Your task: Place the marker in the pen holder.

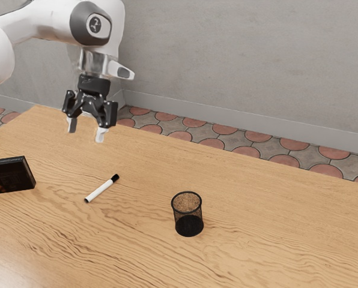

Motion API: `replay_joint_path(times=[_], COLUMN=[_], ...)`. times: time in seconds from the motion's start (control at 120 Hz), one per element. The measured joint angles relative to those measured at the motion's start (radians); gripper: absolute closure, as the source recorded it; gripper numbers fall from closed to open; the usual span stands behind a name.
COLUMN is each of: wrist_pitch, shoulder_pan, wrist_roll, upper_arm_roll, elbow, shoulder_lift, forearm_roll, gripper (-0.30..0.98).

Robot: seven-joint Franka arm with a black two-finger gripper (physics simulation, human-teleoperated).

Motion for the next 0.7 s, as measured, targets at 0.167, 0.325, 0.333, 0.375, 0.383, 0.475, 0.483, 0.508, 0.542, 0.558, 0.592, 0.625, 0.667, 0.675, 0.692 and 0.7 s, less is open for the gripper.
replay_joint_path(times=[0.167,0.325,0.333,0.375,0.383,0.475,0.483,0.508,0.542,0.558,0.592,0.625,0.667,0.675,0.692,0.7], wrist_pitch=[0.231,0.369,0.381,0.443,0.455,0.589,0.601,0.634,0.671,0.689,0.721,0.75,0.784,0.791,0.809,0.818], shoulder_pan=[0.0,-0.002,-0.002,-0.002,-0.002,-0.002,-0.002,-0.001,-0.001,-0.002,-0.001,0.001,-0.002,-0.002,-0.002,-0.001], wrist_roll=[-0.007,-0.013,-0.013,-0.015,-0.015,-0.017,-0.017,-0.017,-0.018,-0.018,-0.019,-0.02,-0.021,-0.02,-0.013,-0.008], upper_arm_roll=[0.004,0.003,0.003,0.004,0.005,0.01,0.01,0.011,0.012,0.015,0.02,0.022,0.032,0.035,0.041,0.044], elbow=[0.008,-0.062,-0.08,-0.163,-0.177,-0.321,-0.333,-0.361,-0.392,-0.404,-0.419,-0.428,-0.433,-0.434,-0.442,-0.447], shoulder_lift=[0.003,-0.015,-0.022,-0.04,-0.04,-0.037,-0.036,-0.035,-0.031,-0.03,-0.022,-0.009,0.001,0.002,0.004,0.005], forearm_roll=[0.007,0.009,0.009,0.012,0.014,0.034,0.035,0.039,0.043,0.045,0.047,0.049,0.052,0.053,0.054,0.054], gripper=[0.0,0.0,0.0,0.0,0.0,0.0,0.0,0.0,0.0,0.0,0.0,0.0,0.0,0.0,0.0,0.0])
